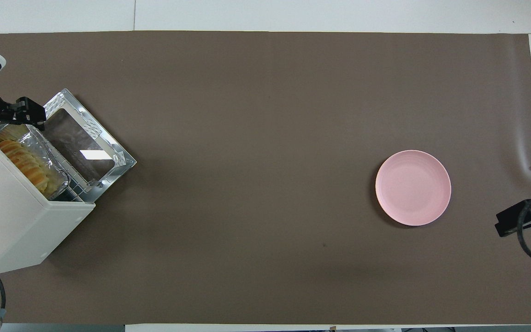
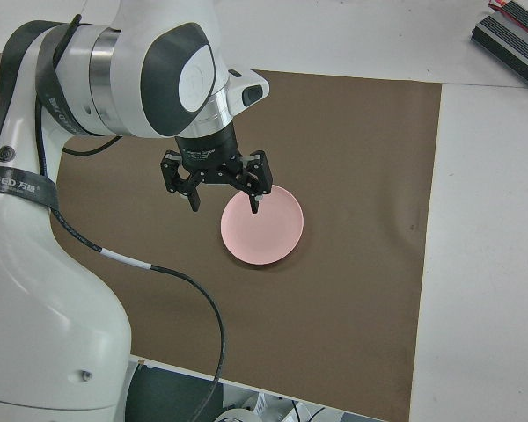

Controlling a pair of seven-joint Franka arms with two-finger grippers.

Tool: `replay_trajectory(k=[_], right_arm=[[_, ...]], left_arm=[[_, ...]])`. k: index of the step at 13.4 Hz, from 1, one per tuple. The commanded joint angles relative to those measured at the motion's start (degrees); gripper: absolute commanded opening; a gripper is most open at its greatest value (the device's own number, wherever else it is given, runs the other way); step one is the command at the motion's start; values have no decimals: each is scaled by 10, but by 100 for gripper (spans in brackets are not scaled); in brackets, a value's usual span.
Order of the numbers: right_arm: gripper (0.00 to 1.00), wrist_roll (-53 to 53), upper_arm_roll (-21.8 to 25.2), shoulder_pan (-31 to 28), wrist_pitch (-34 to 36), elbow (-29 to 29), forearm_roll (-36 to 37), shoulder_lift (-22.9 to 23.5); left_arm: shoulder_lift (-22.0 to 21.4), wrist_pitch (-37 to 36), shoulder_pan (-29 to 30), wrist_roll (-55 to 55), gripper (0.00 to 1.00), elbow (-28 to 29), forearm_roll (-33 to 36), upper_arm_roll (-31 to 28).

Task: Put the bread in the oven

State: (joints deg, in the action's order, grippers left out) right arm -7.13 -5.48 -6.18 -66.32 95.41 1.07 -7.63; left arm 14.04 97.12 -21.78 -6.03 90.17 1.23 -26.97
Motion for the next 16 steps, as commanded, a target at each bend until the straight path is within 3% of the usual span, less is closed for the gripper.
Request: replay_trajectory(k=[1,6,8,12,16], right_arm=[[100,-12,-4,-13,-15,7,3,-4],[100,-9,-2,-17,-145,4,2,4],[100,-9,-1,-20,-184,4,3,6],[100,-8,-2,-29,-224,4,-4,9],[100,2,-1,-30,-218,6,-32,8]], left_arm=[[-55,-56,3,55,100,-3,-16,4],[-145,-138,1,102,100,6,-13,20],[-152,-141,84,109,100,7,-12,113],[-158,-136,182,115,100,4,-11,221],[-157,-120,194,124,100,7,-11,235]])
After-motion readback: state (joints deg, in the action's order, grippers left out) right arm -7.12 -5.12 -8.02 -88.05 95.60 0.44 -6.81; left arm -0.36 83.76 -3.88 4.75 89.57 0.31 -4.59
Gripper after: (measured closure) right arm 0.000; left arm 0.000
